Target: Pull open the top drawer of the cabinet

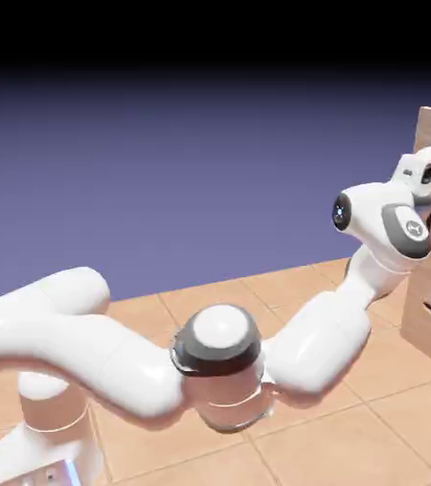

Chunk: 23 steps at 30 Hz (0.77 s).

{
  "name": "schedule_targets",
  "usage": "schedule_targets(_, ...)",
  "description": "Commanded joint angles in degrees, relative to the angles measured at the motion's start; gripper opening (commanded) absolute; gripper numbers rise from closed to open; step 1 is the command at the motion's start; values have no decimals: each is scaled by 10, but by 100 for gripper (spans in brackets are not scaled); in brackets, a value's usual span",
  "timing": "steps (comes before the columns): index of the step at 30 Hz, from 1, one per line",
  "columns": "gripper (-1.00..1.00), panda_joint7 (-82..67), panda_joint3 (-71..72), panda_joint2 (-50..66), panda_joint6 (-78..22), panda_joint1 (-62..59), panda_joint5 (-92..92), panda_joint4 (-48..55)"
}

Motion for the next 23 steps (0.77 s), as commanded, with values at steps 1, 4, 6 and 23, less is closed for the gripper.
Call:
schedule_targets(1, -100, 25, -13, 17, 0, -18, -1, -18)
schedule_targets(4, -100, 40, -17, 16, -19, -61, -3, -80)
schedule_targets(6, -100, 46, -17, 12, -33, -89, -3, -121)
schedule_targets(23, 100, 72, -12, -13, -104, -312, 25, -413)
